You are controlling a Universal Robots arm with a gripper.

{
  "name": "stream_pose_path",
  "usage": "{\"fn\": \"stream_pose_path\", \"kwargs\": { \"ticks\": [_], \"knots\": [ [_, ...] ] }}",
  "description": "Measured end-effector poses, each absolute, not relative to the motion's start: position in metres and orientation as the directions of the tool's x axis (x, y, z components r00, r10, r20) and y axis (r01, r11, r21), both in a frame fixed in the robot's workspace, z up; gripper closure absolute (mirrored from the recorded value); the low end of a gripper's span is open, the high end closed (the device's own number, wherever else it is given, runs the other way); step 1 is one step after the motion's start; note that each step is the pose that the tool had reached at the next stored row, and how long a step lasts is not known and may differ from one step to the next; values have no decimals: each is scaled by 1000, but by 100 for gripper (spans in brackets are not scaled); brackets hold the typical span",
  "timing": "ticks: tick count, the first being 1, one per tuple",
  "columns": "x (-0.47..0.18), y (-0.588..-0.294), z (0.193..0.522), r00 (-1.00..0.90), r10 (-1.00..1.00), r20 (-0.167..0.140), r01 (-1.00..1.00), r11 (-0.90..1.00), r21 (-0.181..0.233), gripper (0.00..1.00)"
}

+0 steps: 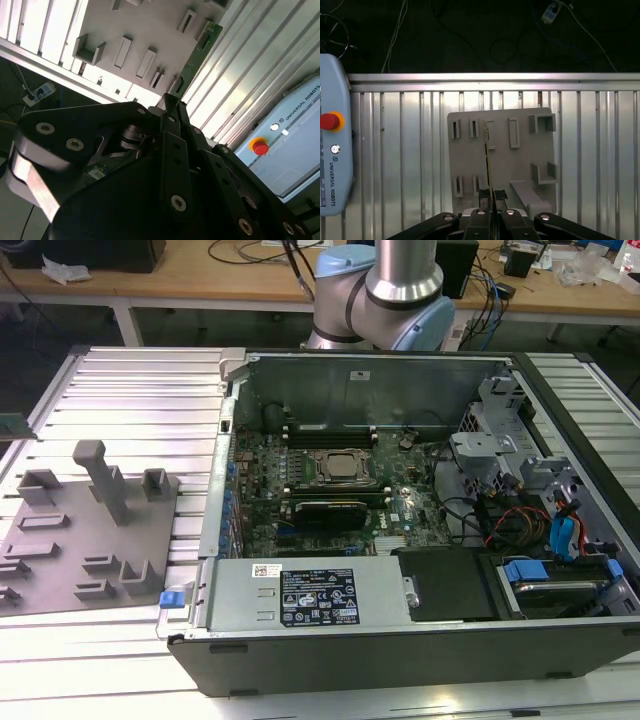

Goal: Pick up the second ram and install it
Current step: 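Pick up the second ram and move it above second insertion slot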

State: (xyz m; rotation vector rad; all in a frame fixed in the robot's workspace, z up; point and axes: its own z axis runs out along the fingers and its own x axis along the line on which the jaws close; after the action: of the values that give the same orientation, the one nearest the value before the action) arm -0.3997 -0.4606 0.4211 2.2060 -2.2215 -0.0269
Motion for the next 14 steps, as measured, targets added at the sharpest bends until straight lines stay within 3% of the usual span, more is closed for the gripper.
{"fn": "stream_pose_path", "kwargs": {
  "ticks": [14],
  "knots": [
    [-398,-453,437,-7,-1000,-5,-1000,7,20,86]
  ]
}}
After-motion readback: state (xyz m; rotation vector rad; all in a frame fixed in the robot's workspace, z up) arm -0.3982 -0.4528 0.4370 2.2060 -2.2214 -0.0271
